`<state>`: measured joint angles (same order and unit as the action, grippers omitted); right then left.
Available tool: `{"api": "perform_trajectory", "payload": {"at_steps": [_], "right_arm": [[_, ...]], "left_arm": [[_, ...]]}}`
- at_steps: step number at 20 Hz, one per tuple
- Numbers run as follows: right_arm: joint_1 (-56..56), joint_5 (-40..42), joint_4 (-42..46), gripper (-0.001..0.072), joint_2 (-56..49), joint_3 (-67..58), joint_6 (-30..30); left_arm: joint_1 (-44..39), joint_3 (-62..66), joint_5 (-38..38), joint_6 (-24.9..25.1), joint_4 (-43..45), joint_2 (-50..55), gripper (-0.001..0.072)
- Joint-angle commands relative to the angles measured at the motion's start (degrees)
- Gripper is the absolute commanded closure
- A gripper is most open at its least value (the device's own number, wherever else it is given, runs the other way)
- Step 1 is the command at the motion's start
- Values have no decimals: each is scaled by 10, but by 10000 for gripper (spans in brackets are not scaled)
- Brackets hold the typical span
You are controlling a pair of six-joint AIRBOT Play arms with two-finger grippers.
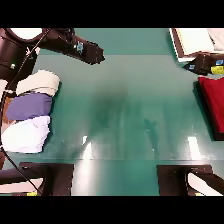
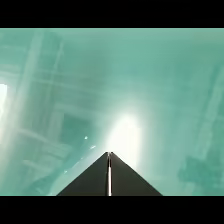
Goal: Fold the shirts.
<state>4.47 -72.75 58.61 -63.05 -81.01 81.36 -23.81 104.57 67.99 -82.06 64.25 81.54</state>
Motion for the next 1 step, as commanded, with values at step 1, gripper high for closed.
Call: {"api": "perform_trajectory", "payload": {"at_steps": [1], "right_arm": [[22,6,-1,695,0,-1,0]], "left_arm": [[0,0,0,0,0,0,677]]}}
